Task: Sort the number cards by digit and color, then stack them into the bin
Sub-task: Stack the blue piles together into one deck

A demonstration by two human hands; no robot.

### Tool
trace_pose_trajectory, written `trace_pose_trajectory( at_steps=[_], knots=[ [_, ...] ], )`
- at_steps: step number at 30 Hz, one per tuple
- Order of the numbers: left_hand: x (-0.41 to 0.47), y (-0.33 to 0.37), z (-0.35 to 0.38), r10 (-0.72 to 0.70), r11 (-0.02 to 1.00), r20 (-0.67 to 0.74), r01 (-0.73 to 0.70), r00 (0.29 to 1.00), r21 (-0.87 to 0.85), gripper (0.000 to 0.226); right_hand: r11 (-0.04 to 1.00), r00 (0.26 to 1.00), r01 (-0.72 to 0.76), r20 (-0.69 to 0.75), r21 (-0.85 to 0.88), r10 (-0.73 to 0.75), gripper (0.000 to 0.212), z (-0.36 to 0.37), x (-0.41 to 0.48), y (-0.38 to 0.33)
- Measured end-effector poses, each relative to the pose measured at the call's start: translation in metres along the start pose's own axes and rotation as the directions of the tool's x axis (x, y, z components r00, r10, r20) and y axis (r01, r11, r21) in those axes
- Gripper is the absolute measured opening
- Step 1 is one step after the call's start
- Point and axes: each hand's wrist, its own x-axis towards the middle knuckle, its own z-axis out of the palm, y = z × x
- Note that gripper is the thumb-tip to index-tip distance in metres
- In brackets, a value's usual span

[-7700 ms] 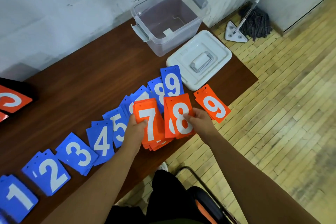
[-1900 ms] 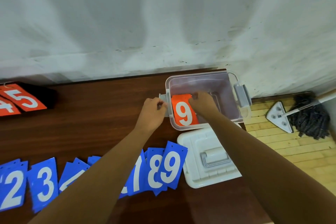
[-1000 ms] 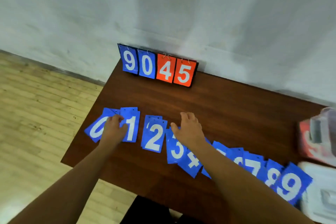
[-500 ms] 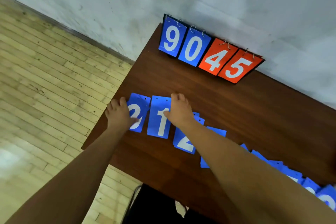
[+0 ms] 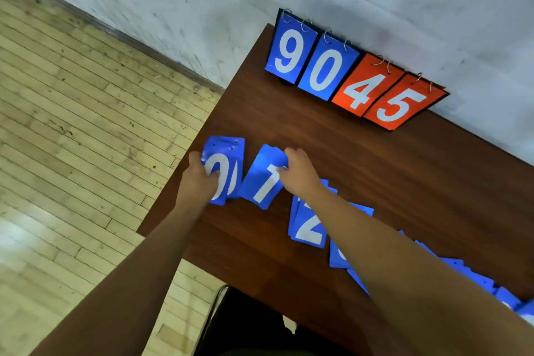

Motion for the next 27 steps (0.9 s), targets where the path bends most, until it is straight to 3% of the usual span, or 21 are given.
trace_pose_trajectory(
  at_steps=[4, 8, 10, 13, 18, 21, 25, 27],
  knots=[
    [0.005, 0.006, -0.014, 0.019, 0.98, -0.001, -0.018, 1.0, -0.2, 0.041, 0.974, 0.998, 0.037, -0.049, 0.222, -0.027, 0.004, -0.038, -0.021, 0.005],
    [0.006, 0.022, -0.018, 0.095, 0.947, 0.08, -0.065, 0.992, -0.316, 0.032, 0.9, 0.99, -0.008, 0.131, 0.436, -0.055, 0.015, -0.084, -0.041, -0.007],
    [0.005, 0.031, -0.013, 0.083, 0.922, 0.145, -0.021, 0.986, -0.387, 0.028, 0.827, 0.981, -0.065, 0.189, 0.558, -0.05, 0.018, -0.102, -0.053, -0.011],
    [-0.005, 0.044, -0.005, 0.125, 0.828, 0.289, 0.061, 0.949, -0.558, 0.028, 0.727, 0.986, -0.088, 0.165, 0.681, -0.035, 0.016, -0.115, -0.066, -0.009],
    [-0.03, 0.067, 0.019, 0.222, 0.746, 0.472, 0.163, 0.853, -0.646, 0.025, 0.884, 0.993, -0.094, -0.02, 0.457, 0.116, 0.034, -0.096, -0.071, 0.005],
    [-0.043, 0.073, 0.036, 0.261, 0.833, 0.528, 0.088, 0.808, -0.546, 0.03, 0.882, 0.98, -0.068, -0.133, 0.467, 0.146, 0.034, -0.077, -0.075, 0.014],
    [-0.049, 0.072, 0.05, 0.214, 0.838, 0.377, 0.029, 0.901, -0.545, 0.032, 0.813, 0.96, -0.083, -0.173, 0.576, 0.221, 0.033, -0.06, -0.079, 0.036],
    [-0.046, 0.068, 0.053, 0.145, 0.835, 0.303, 0.047, 0.942, -0.548, 0.03, 0.899, 0.951, -0.144, -0.195, 0.414, 0.242, 0.037, -0.053, -0.079, 0.057]
  ],
)
